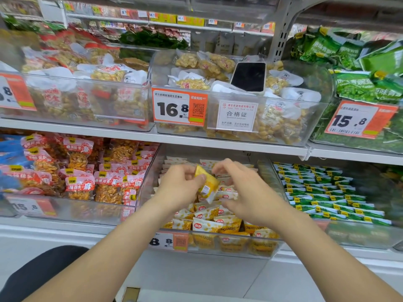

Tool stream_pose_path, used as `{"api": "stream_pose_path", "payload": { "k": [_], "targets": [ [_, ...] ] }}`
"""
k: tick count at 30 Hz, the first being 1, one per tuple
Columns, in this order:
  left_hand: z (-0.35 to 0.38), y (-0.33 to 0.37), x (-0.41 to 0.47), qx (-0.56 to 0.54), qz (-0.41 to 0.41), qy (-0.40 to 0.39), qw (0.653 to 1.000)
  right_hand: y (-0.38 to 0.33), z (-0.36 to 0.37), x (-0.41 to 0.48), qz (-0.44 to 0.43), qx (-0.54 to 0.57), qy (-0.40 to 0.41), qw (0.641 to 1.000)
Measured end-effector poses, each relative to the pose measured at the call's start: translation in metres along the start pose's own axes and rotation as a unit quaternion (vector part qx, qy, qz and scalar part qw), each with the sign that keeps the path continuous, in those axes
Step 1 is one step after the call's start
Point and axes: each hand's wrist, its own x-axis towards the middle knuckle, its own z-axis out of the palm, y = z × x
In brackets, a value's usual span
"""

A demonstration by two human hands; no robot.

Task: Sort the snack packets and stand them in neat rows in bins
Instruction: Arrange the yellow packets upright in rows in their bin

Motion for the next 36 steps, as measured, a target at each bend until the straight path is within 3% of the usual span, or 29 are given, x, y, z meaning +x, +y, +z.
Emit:
{"api": "stream_pose_path", "payload": {
  "k": [2, 6, 10, 15, 20, 22, 27, 31, 32, 33, 36],
  "targets": [
    [-0.001, 0.004, -0.005, -0.143, -0.083, -0.08, 0.983, -0.004, 0.0, -0.002, -0.032, 0.019, -0.008, 0.999],
    [0.003, 0.013, -0.01, -0.208, -0.12, -0.104, 0.965, -0.002, -0.003, -0.002, -0.009, 0.06, 0.054, 0.997],
    [0.001, 0.015, -0.009, -0.154, -0.097, -0.129, 0.975, 0.004, -0.008, -0.002, 0.086, 0.139, 0.011, 0.986],
    [0.001, 0.018, -0.014, -0.196, -0.044, -0.158, 0.967, -0.004, -0.016, -0.008, 0.182, 0.348, -0.034, 0.919],
    [-0.002, 0.019, -0.014, -0.064, 0.016, -0.163, 0.984, 0.0, -0.02, -0.01, 0.214, 0.349, 0.007, 0.912],
    [-0.002, 0.018, -0.014, -0.061, 0.011, -0.176, 0.982, 0.001, -0.021, -0.01, 0.227, 0.352, 0.007, 0.908],
    [0.006, 0.018, -0.015, -0.214, -0.036, -0.184, 0.959, -0.002, -0.019, -0.009, 0.271, 0.474, -0.012, 0.837],
    [0.009, 0.016, -0.013, -0.228, -0.028, -0.135, 0.964, -0.002, -0.017, -0.006, 0.296, 0.557, 0.014, 0.776],
    [0.007, 0.016, -0.012, -0.213, -0.022, -0.12, 0.97, -0.001, -0.017, -0.006, 0.296, 0.556, 0.017, 0.776],
    [0.006, 0.017, -0.012, -0.189, -0.013, -0.105, 0.976, 0.0, -0.018, -0.007, 0.294, 0.523, 0.015, 0.8],
    [0.001, 0.019, -0.012, -0.102, 0.022, -0.103, 0.989, 0.001, -0.023, -0.012, 0.268, 0.347, 0.022, 0.898]
  ]
}}
